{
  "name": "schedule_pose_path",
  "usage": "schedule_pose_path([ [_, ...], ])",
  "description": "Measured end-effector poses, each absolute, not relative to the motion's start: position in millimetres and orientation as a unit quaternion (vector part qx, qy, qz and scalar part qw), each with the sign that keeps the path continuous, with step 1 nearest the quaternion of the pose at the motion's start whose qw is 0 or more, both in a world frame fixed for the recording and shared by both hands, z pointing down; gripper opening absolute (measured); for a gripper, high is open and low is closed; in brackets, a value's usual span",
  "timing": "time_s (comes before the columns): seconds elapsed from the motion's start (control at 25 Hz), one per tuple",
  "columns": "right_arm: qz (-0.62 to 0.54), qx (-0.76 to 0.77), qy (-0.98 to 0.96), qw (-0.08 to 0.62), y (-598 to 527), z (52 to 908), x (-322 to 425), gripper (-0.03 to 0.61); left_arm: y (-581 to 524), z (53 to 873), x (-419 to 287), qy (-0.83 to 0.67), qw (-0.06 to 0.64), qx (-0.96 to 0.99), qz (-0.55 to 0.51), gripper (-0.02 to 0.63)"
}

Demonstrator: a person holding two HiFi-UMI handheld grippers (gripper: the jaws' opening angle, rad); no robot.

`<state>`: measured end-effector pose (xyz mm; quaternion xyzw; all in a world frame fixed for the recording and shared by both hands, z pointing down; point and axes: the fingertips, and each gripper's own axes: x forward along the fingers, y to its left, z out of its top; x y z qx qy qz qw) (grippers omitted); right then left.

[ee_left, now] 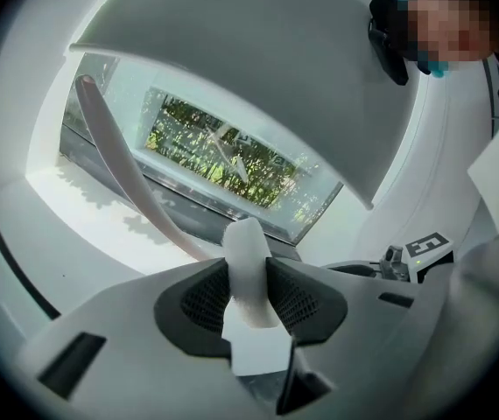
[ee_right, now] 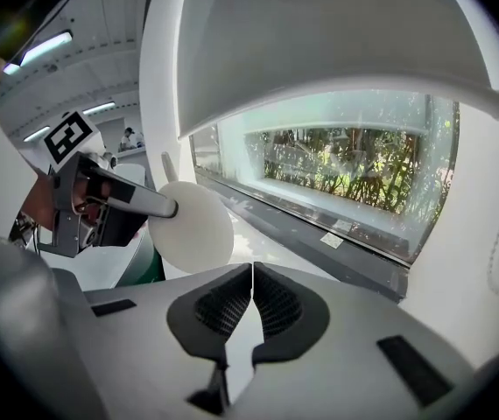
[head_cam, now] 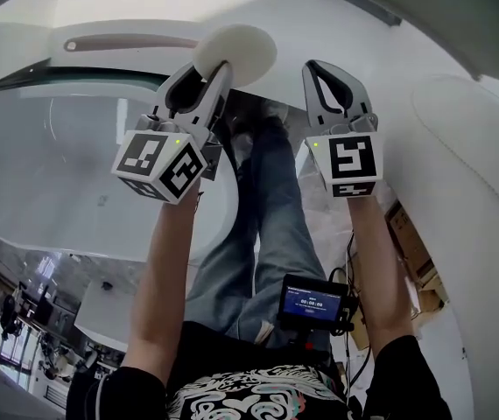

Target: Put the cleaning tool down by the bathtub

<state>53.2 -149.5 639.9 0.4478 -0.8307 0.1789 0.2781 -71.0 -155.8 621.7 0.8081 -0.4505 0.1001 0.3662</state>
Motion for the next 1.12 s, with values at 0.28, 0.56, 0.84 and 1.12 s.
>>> schedule_pose_path([
  [0.28, 0.197, 0.448, -0.827, 0.278, -150, 664, 58, 0.029, -160, 648, -68, -0.453, 0.379, 0.800, 0.107, 0.129],
  [0.56, 0.206, 0.439, -0.825, 0.291, -149, 683, 57, 0.028, -163, 673, -61, -0.446, 0.414, 0.787, 0.105, 0.129],
  [0.84, 0.216, 0.437, -0.821, 0.298, -153, 695, 62, 0.028, -167, 702, -54, -0.458, 0.455, 0.759, 0.089, 0.129],
  [1.12, 0.225, 0.434, -0.819, 0.301, -154, 706, 64, 0.029, -168, 724, -51, -0.456, 0.482, 0.743, 0.086, 0.129],
])
